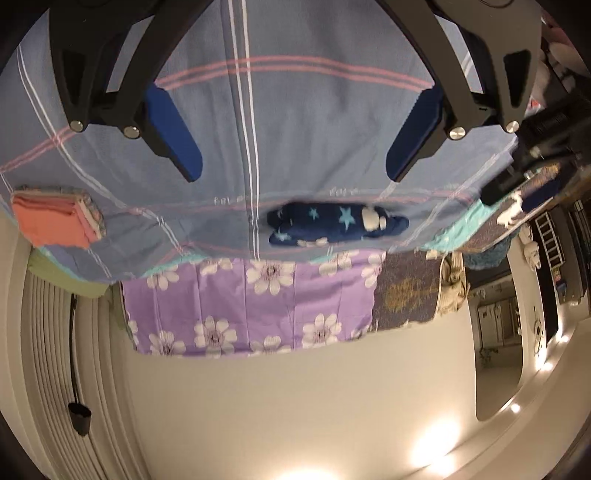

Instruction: Fold small clothes

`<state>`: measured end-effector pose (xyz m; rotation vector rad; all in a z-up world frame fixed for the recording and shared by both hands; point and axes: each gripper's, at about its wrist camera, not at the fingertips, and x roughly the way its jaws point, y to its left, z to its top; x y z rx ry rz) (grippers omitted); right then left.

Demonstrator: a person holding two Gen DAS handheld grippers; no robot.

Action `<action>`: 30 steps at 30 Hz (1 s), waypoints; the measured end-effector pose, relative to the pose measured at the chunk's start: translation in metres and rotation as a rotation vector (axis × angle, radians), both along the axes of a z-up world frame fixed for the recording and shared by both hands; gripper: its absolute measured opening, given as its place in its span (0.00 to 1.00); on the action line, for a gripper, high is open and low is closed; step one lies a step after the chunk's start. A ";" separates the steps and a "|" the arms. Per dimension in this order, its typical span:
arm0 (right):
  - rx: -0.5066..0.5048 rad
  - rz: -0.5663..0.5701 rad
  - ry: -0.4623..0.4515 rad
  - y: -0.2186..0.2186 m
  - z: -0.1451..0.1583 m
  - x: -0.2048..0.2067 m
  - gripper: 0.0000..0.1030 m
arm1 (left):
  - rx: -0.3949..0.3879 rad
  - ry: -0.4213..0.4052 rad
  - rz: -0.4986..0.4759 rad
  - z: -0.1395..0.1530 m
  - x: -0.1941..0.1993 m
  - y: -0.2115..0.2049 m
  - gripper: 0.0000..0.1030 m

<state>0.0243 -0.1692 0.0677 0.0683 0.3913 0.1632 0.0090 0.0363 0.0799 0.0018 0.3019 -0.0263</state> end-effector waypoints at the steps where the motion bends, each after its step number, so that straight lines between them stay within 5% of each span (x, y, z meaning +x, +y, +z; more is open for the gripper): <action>1: -0.009 -0.002 0.010 0.000 -0.005 -0.001 0.98 | 0.006 0.006 0.003 -0.002 -0.001 -0.001 0.99; 30: -0.041 0.018 0.045 0.020 -0.019 -0.001 0.98 | 0.040 0.104 0.047 -0.024 0.002 -0.004 0.99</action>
